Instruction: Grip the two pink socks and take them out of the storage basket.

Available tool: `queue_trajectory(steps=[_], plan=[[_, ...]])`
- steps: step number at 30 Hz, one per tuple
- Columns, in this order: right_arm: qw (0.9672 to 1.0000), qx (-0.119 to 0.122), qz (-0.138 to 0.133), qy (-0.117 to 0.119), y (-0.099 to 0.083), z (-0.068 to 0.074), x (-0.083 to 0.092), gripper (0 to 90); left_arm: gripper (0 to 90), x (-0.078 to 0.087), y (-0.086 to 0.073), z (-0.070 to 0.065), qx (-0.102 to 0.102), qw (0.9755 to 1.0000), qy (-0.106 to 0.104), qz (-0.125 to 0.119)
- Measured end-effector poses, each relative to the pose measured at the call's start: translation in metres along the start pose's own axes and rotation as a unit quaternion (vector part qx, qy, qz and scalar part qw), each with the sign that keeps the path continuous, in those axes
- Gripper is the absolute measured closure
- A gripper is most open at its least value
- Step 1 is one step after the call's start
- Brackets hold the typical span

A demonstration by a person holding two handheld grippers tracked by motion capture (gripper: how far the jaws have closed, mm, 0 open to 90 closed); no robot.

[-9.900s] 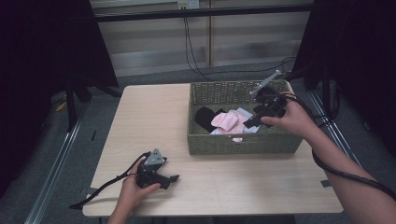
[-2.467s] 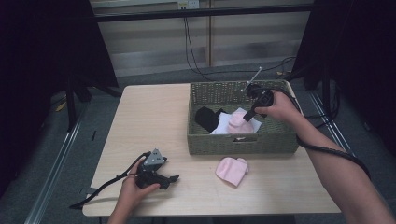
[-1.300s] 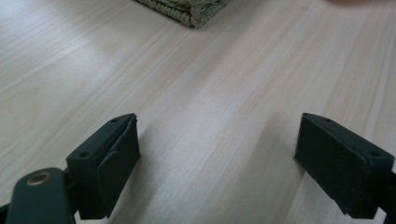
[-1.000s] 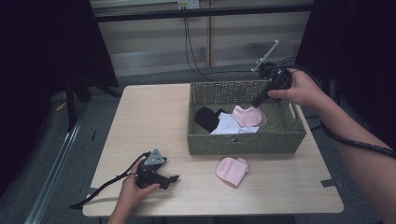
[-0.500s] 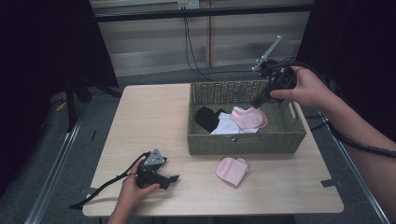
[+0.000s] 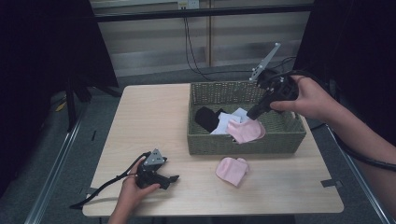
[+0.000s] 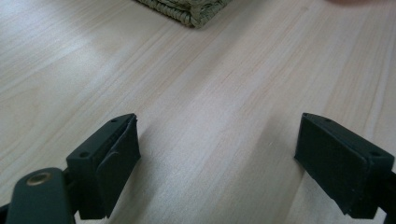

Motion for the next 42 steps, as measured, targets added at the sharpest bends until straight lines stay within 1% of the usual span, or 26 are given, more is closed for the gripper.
queue_trajectory(steps=[1,2,3,7,9,11,14,15,17,20,25,29,31,33,35,36,37,39,41,42], plan=[[1.0000,0.001,-0.007,0.007,0.001,0.003,-0.002,87.0,13.0,0.000,0.000,0.000,0.000,1.0000,0.000,0.000],[0.9998,0.003,-0.013,0.012,0.001,0.005,-0.004,82.6,13.0,0.000,0.000,0.000,0.000,1.0000,0.000,0.000],[0.9998,0.002,-0.017,0.014,0.002,0.007,-0.006,77.8,13.0,0.000,0.000,0.000,0.000,1.0000,0.000,0.000],[0.9995,-0.003,-0.023,0.021,0.001,0.011,-0.014,65.5,13.0,0.000,0.000,0.000,0.000,1.0000,0.000,0.000],[0.9994,-0.007,-0.026,0.021,0.001,0.011,-0.016,64.1,13.0,0.000,0.000,0.000,0.000,1.0000,0.000,0.000],[0.9993,-0.014,-0.028,0.020,-0.003,0.010,-0.022,58.6,13.1,0.000,0.000,0.000,0.000,1.0000,0.000,0.000],[0.9993,-0.016,-0.027,0.020,-0.009,0.008,-0.028,55.0,13.0,0.000,0.000,0.000,0.000,1.0000,0.000,0.000],[0.9993,-0.022,-0.026,0.018,-0.011,0.008,-0.030,54.1,13.0,0.000,0.000,0.000,0.000,1.0000,0.000,0.000],[0.9992,-0.025,-0.027,0.016,-0.015,0.007,-0.033,51.4,13.0,0.000,0.000,0.000,0.000,1.0000,0.000,0.000],[0.9989,-0.030,-0.030,0.017,-0.021,0.008,-0.036,49.3,13.1,0.000,0.000,0.000,0.000,1.0000,0.000,-0.002],[0.9988,-0.030,-0.036,0.013,-0.032,0.007,-0.042,46.2,13.0,0.000,0.000,0.000,0.001,1.0000,0.000,-0.002],[0.9987,-0.035,-0.034,0.012,-0.040,0.007,-0.047,44.0,13.0,0.000,0.000,0.000,0.002,1.0000,0.000,-0.002],[0.9988,-0.032,-0.035,0.009,-0.043,0.006,-0.048,43.2,13.1,0.000,0.000,0.000,0.002,1.0000,0.000,-0.002],[0.9987,-0.034,-0.037,0.012,-0.049,0.008,-0.052,41.9,13.0,0.000,0.000,0.000,0.002,1.0000,0.000,-0.002],[0.9986,-0.033,-0.039,0.010,-0.051,0.008,-0.053,41.6,13.1,0.000,0.000,0.000,0.000,1.0000,0.000,0.000],[0.9984,-0.036,-0.042,0.013,-0.053,0.008,-0.054,41.2,13.1,0.000,0.000,0.000,0.000,1.0000,0.000,0.000],[0.9984,-0.037,-0.042,0.010,-0.058,0.009,-0.057,40.3,13.0,0.000,0.000,0.000,0.000,1.0000,0.000,0.000],[0.9983,-0.037,-0.044,0.008,-0.059,0.009,-0.058,39.9,13.0,0.000,0.000,0.000,0.000,1.0000,0.000,0.000],[0.9984,-0.035,-0.045,0.004,-0.065,0.009,-0.061,38.8,13.0,0.000,0.000,0.000,0.000,1.0000,0.000,0.000],[0.9983,-0.036,-0.046,0.006,-0.067,0.010,-0.063,38.7,13.0,0.000,0.000,0.000,0.000,1.0000,0.000,0.000]])
Point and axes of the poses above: each handheld gripper's, and its own axes: x roughly backward along the jaws, y roughly out of its top, z roughly to its left, the point moved 9 cm from there along -x, roughly forward along the jaws, and after that the axes turned 12 degrees about -y, right-handed, at the moved point
